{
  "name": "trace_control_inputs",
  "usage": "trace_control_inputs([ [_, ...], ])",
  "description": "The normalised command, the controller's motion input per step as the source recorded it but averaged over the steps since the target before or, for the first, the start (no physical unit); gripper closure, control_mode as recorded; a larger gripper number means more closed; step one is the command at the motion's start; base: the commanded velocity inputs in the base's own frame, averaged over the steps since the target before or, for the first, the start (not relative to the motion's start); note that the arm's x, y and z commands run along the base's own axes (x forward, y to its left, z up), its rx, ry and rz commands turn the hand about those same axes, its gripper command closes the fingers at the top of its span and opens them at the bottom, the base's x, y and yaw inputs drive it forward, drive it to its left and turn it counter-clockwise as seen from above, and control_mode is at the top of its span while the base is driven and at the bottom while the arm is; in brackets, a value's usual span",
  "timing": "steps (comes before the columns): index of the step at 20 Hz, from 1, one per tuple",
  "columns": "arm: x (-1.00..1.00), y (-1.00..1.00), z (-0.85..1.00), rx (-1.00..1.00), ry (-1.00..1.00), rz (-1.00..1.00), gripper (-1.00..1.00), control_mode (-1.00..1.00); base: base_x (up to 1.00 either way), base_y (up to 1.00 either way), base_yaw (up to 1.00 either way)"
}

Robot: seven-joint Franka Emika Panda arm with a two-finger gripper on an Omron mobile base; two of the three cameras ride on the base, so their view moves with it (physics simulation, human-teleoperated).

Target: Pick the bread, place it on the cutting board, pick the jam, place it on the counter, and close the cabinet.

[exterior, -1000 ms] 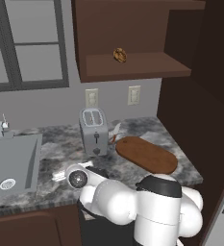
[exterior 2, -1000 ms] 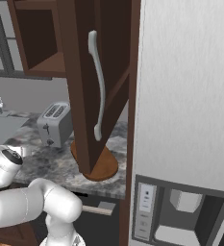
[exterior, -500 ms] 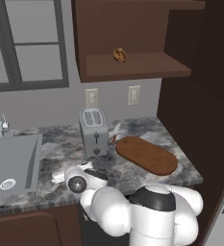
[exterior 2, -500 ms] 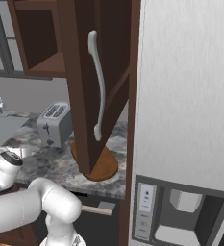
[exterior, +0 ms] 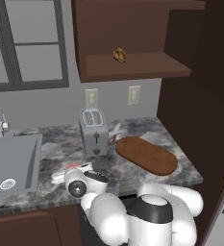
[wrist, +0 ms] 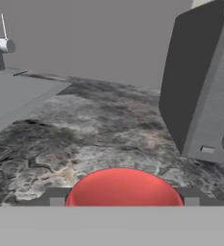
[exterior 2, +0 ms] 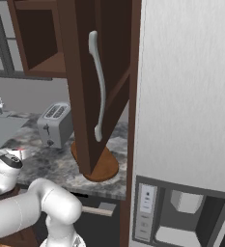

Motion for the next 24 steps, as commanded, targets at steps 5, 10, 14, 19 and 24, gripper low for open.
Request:
trace_control_inputs([
  [5,0.00,0.00,0.00,0.03,0.00,0.00,1.00,-1.00,0.00,0.00,0.00],
  [10,0.00,0.00,0.00,0.03,0.00,0.03,1.00,-1.00,0.00,0.00,0.00],
  [14,0.00,0.00,0.00,0.04,0.00,0.03,1.00,-1.00,0.00,0.00,0.00],
  [19,0.00,0.00,0.00,0.04,0.00,0.03,1.00,-1.00,0.00,0.00,0.00],
  [24,0.00,0.00,0.00,0.05,0.00,0.02,1.00,-1.00,0.00,0.00,0.00],
])
